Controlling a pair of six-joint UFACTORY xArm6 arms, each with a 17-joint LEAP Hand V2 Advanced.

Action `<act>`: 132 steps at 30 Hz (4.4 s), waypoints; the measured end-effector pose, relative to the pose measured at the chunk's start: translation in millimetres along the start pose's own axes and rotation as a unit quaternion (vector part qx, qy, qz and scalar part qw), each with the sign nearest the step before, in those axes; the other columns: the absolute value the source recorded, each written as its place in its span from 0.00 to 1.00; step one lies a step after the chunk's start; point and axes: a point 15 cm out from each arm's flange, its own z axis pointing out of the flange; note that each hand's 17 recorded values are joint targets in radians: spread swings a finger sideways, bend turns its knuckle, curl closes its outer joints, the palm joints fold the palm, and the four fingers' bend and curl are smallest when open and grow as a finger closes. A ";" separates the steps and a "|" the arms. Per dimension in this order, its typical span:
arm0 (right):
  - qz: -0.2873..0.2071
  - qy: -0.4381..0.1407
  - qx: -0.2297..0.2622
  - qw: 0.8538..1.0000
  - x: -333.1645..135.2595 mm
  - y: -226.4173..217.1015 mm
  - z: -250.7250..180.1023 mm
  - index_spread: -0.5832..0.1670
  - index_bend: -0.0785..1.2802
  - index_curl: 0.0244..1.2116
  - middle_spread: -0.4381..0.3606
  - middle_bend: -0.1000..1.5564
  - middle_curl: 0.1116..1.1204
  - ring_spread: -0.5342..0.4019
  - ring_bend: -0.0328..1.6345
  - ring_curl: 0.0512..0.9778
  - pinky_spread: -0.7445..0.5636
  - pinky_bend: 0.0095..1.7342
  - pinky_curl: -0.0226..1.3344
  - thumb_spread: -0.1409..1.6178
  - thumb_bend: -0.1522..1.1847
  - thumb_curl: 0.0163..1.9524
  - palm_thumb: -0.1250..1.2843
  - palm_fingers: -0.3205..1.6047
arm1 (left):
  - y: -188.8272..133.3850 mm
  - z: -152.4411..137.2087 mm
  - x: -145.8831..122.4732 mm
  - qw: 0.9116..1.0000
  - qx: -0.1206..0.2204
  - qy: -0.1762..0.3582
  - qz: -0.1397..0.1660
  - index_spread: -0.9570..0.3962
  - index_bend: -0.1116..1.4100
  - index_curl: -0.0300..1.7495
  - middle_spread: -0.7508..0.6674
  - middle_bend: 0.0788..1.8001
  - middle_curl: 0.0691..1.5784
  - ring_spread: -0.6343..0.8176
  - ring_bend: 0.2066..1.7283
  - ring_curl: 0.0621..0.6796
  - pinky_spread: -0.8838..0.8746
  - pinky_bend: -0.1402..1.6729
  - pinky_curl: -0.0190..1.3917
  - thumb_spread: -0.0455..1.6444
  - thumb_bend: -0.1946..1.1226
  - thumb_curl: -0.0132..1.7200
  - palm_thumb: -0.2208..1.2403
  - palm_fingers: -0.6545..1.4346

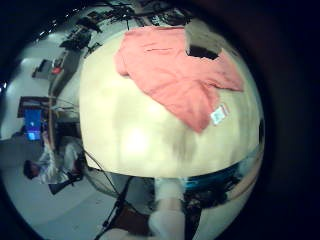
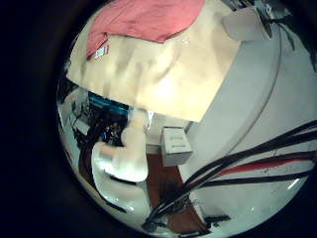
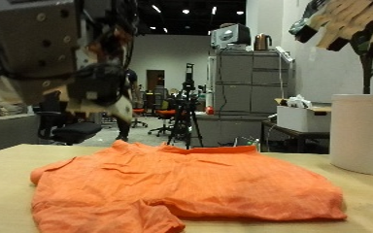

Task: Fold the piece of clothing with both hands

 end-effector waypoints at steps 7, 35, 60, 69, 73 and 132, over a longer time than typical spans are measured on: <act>-0.006 0.012 -0.009 1.000 1.9 -0.3 2.3 0.42 0.17 0.23 0.68 0.17 0.20 0.82 0.19 0.22 0.85 0.17 0.25 0.72 0.10 0.13 0.46 0.26 | -5.0 28.8 7.4 0.999 -0.005 -0.006 0.047 0.67 0.17 0.18 0.44 0.11 0.21 0.47 0.30 0.18 0.43 0.38 0.26 0.63 0.12 0.19 0.40 0.50; -0.046 0.006 0.019 0.999 27.2 -18.1 -1.0 0.43 0.18 0.24 0.69 0.17 0.18 0.83 0.19 0.22 0.84 0.19 0.25 0.69 0.10 0.13 0.45 0.23 | -47.4 106.1 -5.4 0.992 -0.082 -0.064 0.074 0.76 0.15 0.15 0.60 0.16 0.22 0.59 0.32 0.20 0.56 0.36 0.25 0.56 0.13 0.19 0.33 0.40; -0.048 -0.024 -0.001 0.999 57.6 -5.1 21.3 0.43 0.17 0.23 0.66 0.18 0.20 0.80 0.21 0.23 0.82 0.18 0.24 0.69 0.10 0.14 0.49 0.27 | -49.3 99.0 -26.0 0.973 -0.175 -0.149 0.036 0.45 0.19 0.20 0.17 0.42 0.35 0.07 0.49 0.41 0.12 0.63 0.35 0.68 0.14 0.20 0.60 0.87; -0.067 -0.019 -0.002 0.998 56.8 -34.6 88.0 0.45 0.17 0.22 0.64 0.20 0.22 0.72 0.24 0.24 0.73 0.16 0.24 0.69 0.10 0.14 0.52 0.30 | -45.5 87.4 -26.5 0.977 -0.156 -0.144 0.036 0.34 0.25 0.24 0.16 0.54 0.40 0.10 0.64 0.62 0.13 0.68 0.38 0.83 0.14 0.15 0.56 0.92; -0.078 -0.015 -0.014 0.997 47.2 -34.1 113.5 0.46 0.14 0.20 0.61 0.23 0.24 0.60 0.33 0.28 0.62 0.15 0.23 0.69 0.10 0.14 0.53 0.36 | -41.7 73.7 -28.1 0.976 -0.158 -0.146 0.040 0.31 0.28 0.28 0.16 0.56 0.41 0.11 0.67 0.67 0.14 0.70 0.40 0.87 0.14 0.14 0.54 0.89; -0.071 0.171 0.025 0.982 44.0 -163.7 176.1 0.35 0.73 0.50 0.33 0.68 0.61 0.26 0.69 0.59 0.22 0.61 0.45 0.63 0.17 0.22 0.85 0.84 | -39.2 -4.2 -53.6 0.988 -0.113 -0.096 0.053 0.23 0.19 0.52 0.18 0.58 0.46 0.13 0.71 0.75 0.16 0.74 0.42 0.92 0.15 0.10 0.52 0.85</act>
